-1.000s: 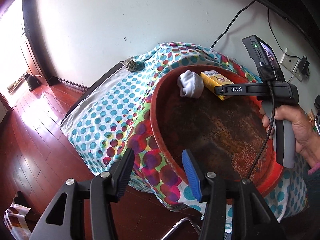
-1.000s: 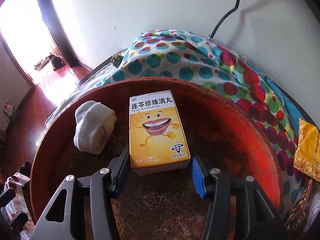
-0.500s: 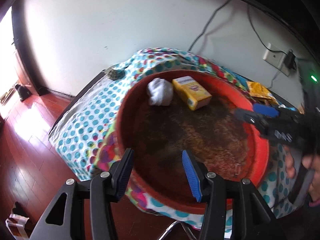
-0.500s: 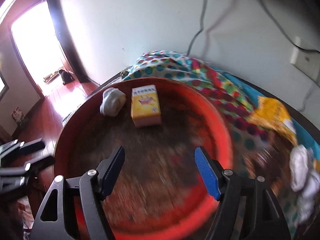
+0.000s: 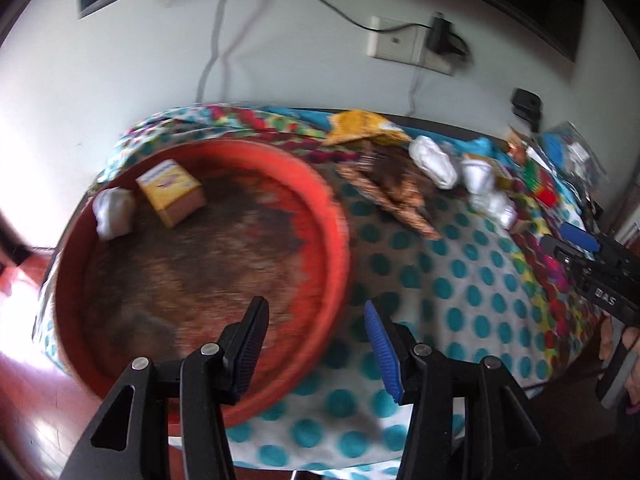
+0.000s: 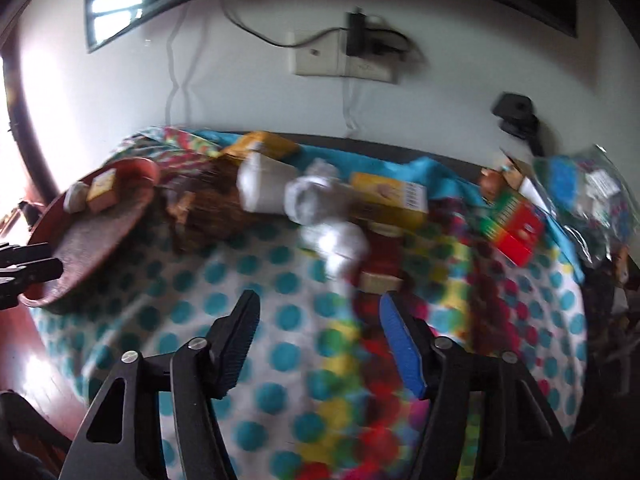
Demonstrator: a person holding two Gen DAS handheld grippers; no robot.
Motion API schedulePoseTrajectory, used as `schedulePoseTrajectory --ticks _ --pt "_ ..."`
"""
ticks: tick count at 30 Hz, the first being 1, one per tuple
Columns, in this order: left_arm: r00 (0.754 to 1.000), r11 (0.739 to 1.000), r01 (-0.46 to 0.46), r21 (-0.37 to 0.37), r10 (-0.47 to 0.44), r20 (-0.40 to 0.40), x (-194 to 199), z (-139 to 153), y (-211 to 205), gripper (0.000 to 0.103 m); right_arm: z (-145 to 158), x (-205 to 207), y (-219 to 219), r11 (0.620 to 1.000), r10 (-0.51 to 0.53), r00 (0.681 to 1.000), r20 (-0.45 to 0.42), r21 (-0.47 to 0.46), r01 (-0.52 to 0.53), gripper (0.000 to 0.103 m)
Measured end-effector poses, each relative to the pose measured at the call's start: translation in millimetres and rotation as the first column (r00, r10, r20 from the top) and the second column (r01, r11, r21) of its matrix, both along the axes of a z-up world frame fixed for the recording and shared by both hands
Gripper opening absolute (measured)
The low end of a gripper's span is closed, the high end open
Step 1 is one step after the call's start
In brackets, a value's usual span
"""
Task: Organize objects
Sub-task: 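Move both grippers back toward the items on the sheet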
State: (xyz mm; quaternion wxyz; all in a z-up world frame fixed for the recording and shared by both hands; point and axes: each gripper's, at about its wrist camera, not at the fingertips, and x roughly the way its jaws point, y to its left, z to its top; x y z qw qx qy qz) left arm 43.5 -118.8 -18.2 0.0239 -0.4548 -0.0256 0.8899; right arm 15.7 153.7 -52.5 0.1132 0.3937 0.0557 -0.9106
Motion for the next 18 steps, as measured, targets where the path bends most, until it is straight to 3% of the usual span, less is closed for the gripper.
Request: schedulePoseTrajectory --ticks 6,18 --pt "0.993 0.993 0.115 0.019 -0.116 0.034 -10.4 -7.4 63.1 0.051 -23.6 -18.4 41.8 0.998 -0.037 0.998 0.045 -0.040 0.038 0.047" --pt "0.987 0.990 0.133 0.043 -0.137 0.084 -35.3 -18.3 110.0 0.051 -49.6 -62.6 42.6 0.997 -0.018 0.995 0.096 -0.075 0.026 0.043"
